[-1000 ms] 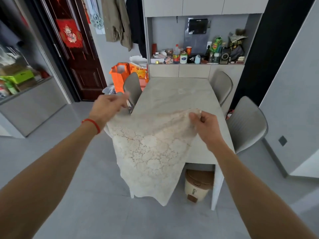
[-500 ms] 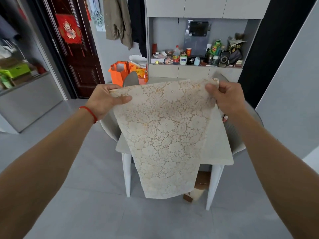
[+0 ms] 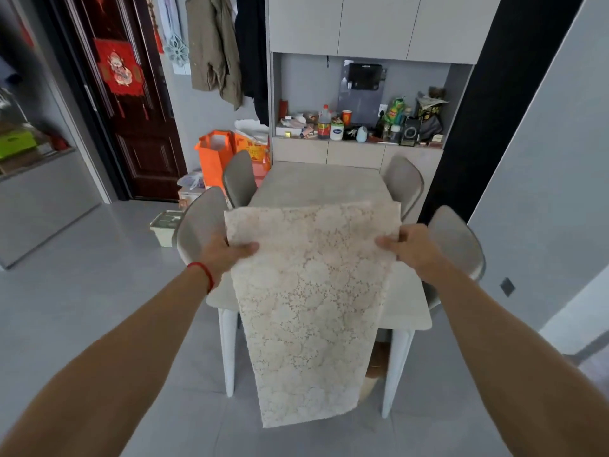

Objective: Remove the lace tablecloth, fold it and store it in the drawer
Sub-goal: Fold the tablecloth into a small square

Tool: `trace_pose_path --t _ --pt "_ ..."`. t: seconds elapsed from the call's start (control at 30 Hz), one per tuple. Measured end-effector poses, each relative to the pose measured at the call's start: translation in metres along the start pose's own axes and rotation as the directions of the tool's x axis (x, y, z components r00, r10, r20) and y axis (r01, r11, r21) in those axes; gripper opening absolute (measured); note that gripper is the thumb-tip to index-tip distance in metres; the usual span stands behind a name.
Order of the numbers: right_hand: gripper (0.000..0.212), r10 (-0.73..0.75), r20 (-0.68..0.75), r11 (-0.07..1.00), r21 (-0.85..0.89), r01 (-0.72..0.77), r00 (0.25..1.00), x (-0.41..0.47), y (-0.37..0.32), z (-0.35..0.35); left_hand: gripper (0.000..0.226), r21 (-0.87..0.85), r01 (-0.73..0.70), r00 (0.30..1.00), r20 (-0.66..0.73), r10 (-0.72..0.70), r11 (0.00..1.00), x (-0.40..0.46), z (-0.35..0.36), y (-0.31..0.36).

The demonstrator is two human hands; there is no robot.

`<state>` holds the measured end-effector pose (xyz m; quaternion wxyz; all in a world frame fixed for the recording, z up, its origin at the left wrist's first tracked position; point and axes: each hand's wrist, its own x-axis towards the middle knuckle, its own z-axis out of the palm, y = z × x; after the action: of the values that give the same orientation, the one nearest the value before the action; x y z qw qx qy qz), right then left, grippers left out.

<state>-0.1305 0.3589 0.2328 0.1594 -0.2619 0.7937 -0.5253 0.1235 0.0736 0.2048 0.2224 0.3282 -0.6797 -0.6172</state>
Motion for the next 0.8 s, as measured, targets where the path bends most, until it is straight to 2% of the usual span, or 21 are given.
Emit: trace_pose_path --t 0.07,0.13,0.2,0.23,0.27,0.33,0.43,0.5,0.57,0.6,0.63,0.7,0.77,0.8 --pt "0.02 0.024 -0.036 0.999 0.024 -0.023 0.999 -0.004 0.009 0.007 0.032 0.013 0.033 0.999 -0.001 -0.033 0.999 0.004 0.0 -0.008" --pt "0.022 -0.009 -0.079 0.988 0.156 0.021 0.997 0.002 -0.005 -0.001 0.018 -0.058 -0.008 0.999 0.037 0.011 0.998 0.015 -0.006 0.012" --pt "0.05 -0.047 -0.052 0.941 0.332 0.061 0.998 0.01 -0.021 -0.018 0.021 -0.233 -0.096 0.991 0.068 0.115 0.968 0.022 -0.011 0.033" --pt "0.063 -0.042 0.015 0.937 0.347 0.034 0.999 0.01 -0.026 -0.025 0.026 -0.273 -0.115 0.986 0.086 0.143 0.955 0.019 -0.011 0.035" --pt "0.067 -0.007 0.084 0.958 0.285 -0.017 0.996 0.007 -0.024 -0.029 0.032 -0.22 -0.107 0.986 0.1 0.132 0.97 0.013 -0.01 0.03" --pt "0.051 0.068 0.136 0.989 0.122 -0.084 0.988 -0.002 0.001 -0.027 0.038 -0.002 -0.045 0.991 0.124 0.045 0.999 0.0 -0.002 -0.002" --pt "0.012 0.104 0.078 0.992 0.058 -0.108 0.992 -0.017 0.039 -0.007 0.035 0.092 0.028 0.996 0.087 -0.036 0.995 -0.014 0.009 -0.039" --pt "0.01 0.101 0.006 0.982 0.16 -0.101 0.995 -0.017 0.043 -0.003 0.031 0.063 0.025 0.998 0.055 -0.028 0.998 -0.016 0.007 -0.026" --pt "0.018 0.07 -0.048 0.925 0.377 -0.046 0.996 -0.01 0.036 -0.007 0.025 -0.04 -0.021 0.996 0.082 0.024 0.999 -0.009 0.001 -0.007" --pt "0.024 0.049 -0.023 0.874 0.484 -0.032 0.999 -0.009 0.033 -0.009 0.029 -0.115 -0.033 0.993 0.111 0.046 0.993 -0.009 -0.002 0.0" --pt "0.03 0.037 0.034 0.852 0.522 -0.049 0.999 -0.012 0.033 -0.01 0.036 -0.173 -0.023 0.988 0.147 0.049 0.985 -0.009 -0.005 0.002" --pt "0.034 0.092 0.145 0.934 0.33 -0.136 0.985 -0.026 0.049 -0.001 0.049 -0.119 0.049 0.973 0.231 -0.021 0.992 -0.016 -0.007 -0.013" --pt "0.012 0.15 0.167 0.982 0.085 -0.166 0.974 -0.042 0.082 0.014 0.048 -0.013 0.077 0.965 0.251 -0.071 0.997 -0.024 -0.006 -0.048" --pt "0.001 0.169 0.146 0.981 0.074 -0.181 0.975 -0.05 0.093 0.022 0.047 0.006 0.089 0.967 0.241 -0.088 0.996 -0.028 -0.005 -0.063"
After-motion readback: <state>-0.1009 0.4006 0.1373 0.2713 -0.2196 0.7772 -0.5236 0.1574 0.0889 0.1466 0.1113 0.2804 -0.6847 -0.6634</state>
